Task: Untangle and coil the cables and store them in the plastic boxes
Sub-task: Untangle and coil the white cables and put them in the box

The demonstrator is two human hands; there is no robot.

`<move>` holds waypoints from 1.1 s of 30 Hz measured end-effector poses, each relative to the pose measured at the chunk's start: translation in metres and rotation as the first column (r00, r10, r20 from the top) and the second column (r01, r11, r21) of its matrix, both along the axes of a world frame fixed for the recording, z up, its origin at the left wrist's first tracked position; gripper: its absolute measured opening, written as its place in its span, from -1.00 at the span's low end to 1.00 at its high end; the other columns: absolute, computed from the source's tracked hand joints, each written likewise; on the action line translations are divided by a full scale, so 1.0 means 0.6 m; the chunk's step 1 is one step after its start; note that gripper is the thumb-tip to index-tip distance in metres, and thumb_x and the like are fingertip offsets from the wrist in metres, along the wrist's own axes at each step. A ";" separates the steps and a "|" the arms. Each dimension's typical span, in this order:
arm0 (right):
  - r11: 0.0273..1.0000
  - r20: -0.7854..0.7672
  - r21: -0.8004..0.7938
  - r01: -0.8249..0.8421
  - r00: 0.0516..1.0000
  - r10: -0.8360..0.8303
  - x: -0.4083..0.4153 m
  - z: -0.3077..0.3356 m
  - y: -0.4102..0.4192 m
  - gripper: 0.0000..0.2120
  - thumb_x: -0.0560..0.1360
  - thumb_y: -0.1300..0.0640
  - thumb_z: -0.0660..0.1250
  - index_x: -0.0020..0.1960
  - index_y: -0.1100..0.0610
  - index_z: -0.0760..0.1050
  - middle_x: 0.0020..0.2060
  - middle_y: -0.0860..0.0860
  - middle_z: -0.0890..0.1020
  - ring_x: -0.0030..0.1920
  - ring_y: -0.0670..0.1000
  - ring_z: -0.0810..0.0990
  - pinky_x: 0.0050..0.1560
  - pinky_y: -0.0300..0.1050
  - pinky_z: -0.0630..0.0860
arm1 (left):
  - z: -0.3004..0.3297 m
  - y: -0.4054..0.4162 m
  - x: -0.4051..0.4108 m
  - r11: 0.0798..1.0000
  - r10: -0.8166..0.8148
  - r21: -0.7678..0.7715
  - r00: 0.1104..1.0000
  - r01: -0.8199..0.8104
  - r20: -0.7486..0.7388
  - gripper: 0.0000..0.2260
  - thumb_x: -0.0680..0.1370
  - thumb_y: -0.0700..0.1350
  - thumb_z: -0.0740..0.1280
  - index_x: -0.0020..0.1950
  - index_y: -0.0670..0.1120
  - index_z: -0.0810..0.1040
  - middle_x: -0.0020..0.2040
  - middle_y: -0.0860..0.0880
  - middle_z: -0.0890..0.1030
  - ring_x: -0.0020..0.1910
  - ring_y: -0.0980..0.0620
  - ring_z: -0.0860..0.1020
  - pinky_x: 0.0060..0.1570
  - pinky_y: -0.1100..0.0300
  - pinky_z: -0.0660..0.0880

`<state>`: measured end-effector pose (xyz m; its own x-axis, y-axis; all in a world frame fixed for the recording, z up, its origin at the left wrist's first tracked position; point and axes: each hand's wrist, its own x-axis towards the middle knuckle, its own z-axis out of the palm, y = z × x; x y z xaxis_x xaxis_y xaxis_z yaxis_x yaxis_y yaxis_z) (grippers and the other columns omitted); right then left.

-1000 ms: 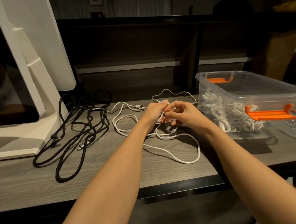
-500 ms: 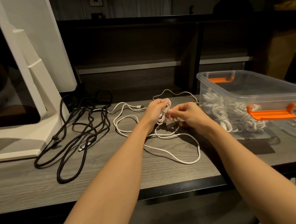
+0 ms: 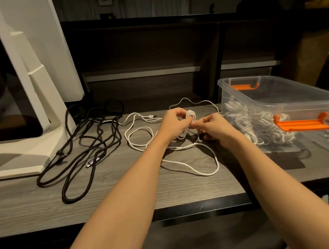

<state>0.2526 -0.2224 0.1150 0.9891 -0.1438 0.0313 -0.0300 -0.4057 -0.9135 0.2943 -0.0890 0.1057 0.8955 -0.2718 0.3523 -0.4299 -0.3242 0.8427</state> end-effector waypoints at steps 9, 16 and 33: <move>1.000 0.111 -0.015 -0.009 0.994 0.011 -0.001 -0.003 -0.004 -0.90 0.51 0.12 0.37 -0.12 0.15 0.59 -0.26 0.00 0.61 -0.27 -0.09 0.52 -0.30 -0.30 0.47 | -0.003 0.000 0.005 0.999 0.043 -0.021 0.998 -0.044 -0.040 -0.82 0.59 -0.15 0.33 0.16 -0.18 0.57 -0.12 0.01 0.59 -0.12 0.09 0.57 -0.15 0.29 0.50; 0.998 0.111 -0.065 -0.008 0.994 0.015 0.003 -0.004 -0.001 -0.79 0.54 0.09 0.33 -0.05 0.24 0.61 -0.35 0.02 0.58 -0.38 -0.12 0.52 -0.38 -0.34 0.49 | -0.003 0.000 0.000 0.999 0.009 -0.035 1.000 -0.009 0.003 -0.88 0.58 -0.14 0.34 0.10 -0.09 0.53 -0.11 0.04 0.53 -0.11 0.11 0.53 -0.20 0.29 0.46; 0.998 0.112 0.030 0.064 0.992 -0.067 0.004 -0.001 -0.011 -0.82 0.53 0.08 0.35 -0.07 0.21 0.57 -0.34 0.03 0.55 -0.35 -0.08 0.49 -0.34 -0.28 0.45 | 0.005 0.012 0.000 0.980 -0.135 -0.177 0.958 0.092 -0.251 -0.89 0.58 -0.25 0.33 0.09 -0.19 0.57 0.02 -0.14 0.61 -0.08 0.02 0.62 -0.23 0.28 0.60</move>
<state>0.2547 -0.2289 0.1141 0.9680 -0.2102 0.1370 0.0478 -0.3817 -0.9231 0.2940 -0.0819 0.1088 0.9286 -0.3357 0.1583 -0.2139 -0.1356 0.9674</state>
